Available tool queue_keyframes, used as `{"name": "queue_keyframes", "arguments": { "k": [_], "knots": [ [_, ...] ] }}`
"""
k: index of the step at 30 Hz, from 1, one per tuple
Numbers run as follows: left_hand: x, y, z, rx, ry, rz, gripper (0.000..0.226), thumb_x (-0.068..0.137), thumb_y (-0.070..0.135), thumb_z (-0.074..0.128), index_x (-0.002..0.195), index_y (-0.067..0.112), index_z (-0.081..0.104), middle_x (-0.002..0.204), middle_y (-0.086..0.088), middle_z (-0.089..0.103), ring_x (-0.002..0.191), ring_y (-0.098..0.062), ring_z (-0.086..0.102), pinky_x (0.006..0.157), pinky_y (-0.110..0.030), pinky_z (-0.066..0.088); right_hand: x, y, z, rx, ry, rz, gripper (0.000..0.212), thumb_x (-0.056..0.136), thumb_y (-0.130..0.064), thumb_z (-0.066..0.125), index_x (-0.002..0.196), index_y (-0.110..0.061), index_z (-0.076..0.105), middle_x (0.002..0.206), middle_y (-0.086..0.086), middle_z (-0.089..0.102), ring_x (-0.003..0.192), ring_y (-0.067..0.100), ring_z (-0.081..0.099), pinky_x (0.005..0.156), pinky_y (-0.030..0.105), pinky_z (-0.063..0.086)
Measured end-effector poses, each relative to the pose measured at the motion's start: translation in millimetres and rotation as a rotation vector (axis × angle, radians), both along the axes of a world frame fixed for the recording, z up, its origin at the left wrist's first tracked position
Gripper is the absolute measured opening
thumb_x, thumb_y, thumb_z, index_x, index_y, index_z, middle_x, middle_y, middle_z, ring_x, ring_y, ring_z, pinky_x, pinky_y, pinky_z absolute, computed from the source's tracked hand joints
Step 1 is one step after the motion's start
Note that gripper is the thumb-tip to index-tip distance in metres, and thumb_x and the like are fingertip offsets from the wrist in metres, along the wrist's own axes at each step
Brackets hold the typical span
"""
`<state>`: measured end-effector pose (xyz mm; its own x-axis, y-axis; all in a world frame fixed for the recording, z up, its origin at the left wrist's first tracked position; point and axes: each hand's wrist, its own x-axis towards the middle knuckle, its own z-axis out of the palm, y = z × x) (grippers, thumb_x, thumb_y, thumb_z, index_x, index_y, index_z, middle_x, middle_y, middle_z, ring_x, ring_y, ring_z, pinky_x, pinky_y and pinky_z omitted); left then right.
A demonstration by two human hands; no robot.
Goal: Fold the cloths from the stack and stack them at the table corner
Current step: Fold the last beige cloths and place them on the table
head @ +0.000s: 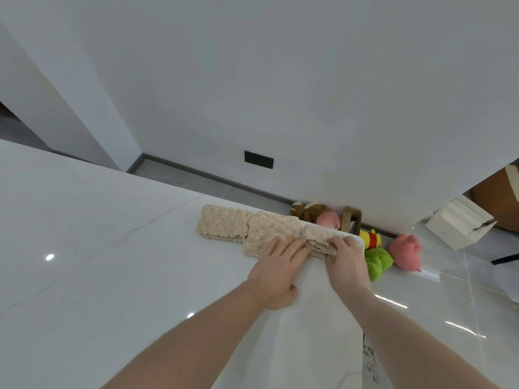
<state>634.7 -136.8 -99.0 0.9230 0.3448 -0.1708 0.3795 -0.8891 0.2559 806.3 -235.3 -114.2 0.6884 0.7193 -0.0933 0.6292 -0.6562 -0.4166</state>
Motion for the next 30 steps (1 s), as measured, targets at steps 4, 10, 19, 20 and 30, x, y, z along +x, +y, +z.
{"name": "queue_keyframes", "arguments": {
  "k": [4,10,19,20,30],
  "knots": [
    [9,-3,-2,0.036,0.075,0.007,0.092,0.087,0.026,0.062,0.163,0.015,0.012,0.172,-0.004,0.008,0.159,-0.027,-0.002,0.128,-0.051,-0.007,-6,-5,-4,-0.027,0.017,0.062,0.052,0.091,-0.015,0.073,0.141,-0.012,0.060,0.133,0.009,0.056,0.126,0.032,0.048,0.112,0.047,0.044],
    [5,-10,15,0.032,0.093,0.034,0.088,0.090,0.022,0.062,0.163,0.015,0.013,0.172,-0.004,0.007,0.159,-0.027,-0.005,0.128,-0.049,-0.009,-7,-21,24,-0.170,-0.225,0.137,0.072,0.085,-0.033,0.070,0.152,-0.027,0.045,0.152,-0.001,0.044,0.139,0.028,0.035,0.111,0.046,0.041],
    [-30,-22,67,0.030,0.091,0.163,0.086,0.092,0.017,0.056,0.164,0.019,0.007,0.174,-0.002,-0.001,0.159,-0.025,-0.011,0.128,-0.048,-0.011,-22,-32,68,-0.211,-0.045,0.186,0.078,0.091,-0.030,0.063,0.160,-0.026,0.026,0.168,-0.002,0.022,0.155,0.026,0.017,0.125,0.046,0.024],
    [-38,-25,75,0.020,0.076,0.185,0.083,0.092,0.018,0.055,0.163,0.020,0.012,0.174,-0.001,-0.001,0.159,-0.024,-0.011,0.128,-0.048,-0.009,-26,-34,76,-0.197,-0.029,0.185,0.078,0.091,-0.030,0.063,0.160,-0.026,0.027,0.168,-0.001,0.023,0.155,0.026,0.018,0.125,0.046,0.024],
    [-233,-96,153,-0.072,-0.032,0.508,0.077,0.091,0.027,0.054,0.161,0.029,0.023,0.173,0.007,0.000,0.160,-0.018,-0.008,0.129,-0.040,-0.006,-170,-92,150,0.061,0.230,0.366,0.078,0.093,-0.025,0.066,0.160,-0.029,0.027,0.168,-0.008,0.020,0.153,0.018,0.018,0.125,0.038,0.026]
  ]
}}
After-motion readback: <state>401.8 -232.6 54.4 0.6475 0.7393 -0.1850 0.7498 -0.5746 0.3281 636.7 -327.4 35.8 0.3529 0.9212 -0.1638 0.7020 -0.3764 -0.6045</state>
